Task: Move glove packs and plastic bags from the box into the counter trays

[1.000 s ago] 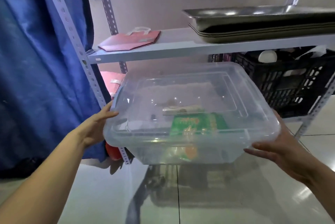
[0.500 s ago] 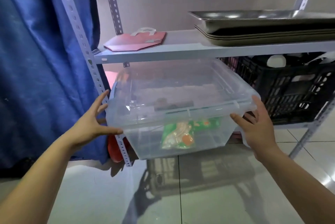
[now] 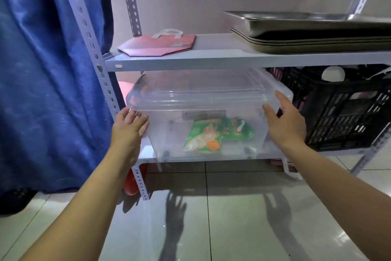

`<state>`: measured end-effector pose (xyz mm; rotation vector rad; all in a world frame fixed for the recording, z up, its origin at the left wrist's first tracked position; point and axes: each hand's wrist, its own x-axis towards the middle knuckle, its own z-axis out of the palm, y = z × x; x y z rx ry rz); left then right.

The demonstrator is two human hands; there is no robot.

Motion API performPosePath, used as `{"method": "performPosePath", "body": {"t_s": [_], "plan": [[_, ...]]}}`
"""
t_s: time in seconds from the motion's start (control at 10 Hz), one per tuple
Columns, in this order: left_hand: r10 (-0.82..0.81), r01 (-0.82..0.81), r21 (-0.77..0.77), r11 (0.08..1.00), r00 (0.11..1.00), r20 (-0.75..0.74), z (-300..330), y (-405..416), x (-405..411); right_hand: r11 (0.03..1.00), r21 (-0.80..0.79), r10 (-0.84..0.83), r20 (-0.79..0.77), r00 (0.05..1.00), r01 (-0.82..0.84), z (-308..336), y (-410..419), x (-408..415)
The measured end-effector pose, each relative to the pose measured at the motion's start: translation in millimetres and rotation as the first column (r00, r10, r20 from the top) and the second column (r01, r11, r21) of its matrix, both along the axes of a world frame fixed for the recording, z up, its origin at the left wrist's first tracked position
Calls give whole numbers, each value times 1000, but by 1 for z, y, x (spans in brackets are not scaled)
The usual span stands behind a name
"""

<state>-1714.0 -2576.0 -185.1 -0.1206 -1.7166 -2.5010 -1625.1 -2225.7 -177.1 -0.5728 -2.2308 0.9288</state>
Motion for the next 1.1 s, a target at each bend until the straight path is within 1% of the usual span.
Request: {"method": "performPosePath", "body": {"t_s": [0.1, 0.2, 0.3, 0.4, 0.5, 0.6, 0.8, 0.9, 1.0, 1.1], "plan": [[-134, 118, -207, 971, 989, -66, -8, 3, -3, 999, -47, 11, -19, 1000, -12, 3, 2, -14], [-240, 226, -266, 937, 971, -20, -9, 7, -10, 998, -58, 5, 66, 998, -1, 1, 11, -25], [-236, 226, -243, 943, 972, -12, -8, 22, -18, 998, 61, -20, 167, 986, 10, -5, 13, -30], [-226, 217, -245, 945, 974, -9, -15, 29, -24, 998, 58, -14, 191, 982, 3, -3, 15, -37], [-255, 243, -322, 915, 967, 4, -21, 22, -34, 999, 48, 9, 276, 961, -23, -8, 12, -34], [-291, 287, -314, 905, 956, 33, -13, 13, -42, 998, 16, 47, 316, 948, -55, -13, 9, -34], [-285, 289, -394, 872, 956, 71, -7, 5, -43, 997, -1, 71, 332, 940, -75, -9, 11, -34], [-273, 270, -431, 861, 960, 55, -11, 4, -43, 994, -16, 104, 384, 917, -106, -6, 12, -31], [-287, 292, -446, 846, 954, 82, -11, -2, -28, 994, -7, 109, 332, 937, -112, 5, 5, -21], [-198, 251, -610, 752, 968, 154, -6, -1, 3, 985, 99, 91, 410, 908, -143, 5, -12, 2]]}}
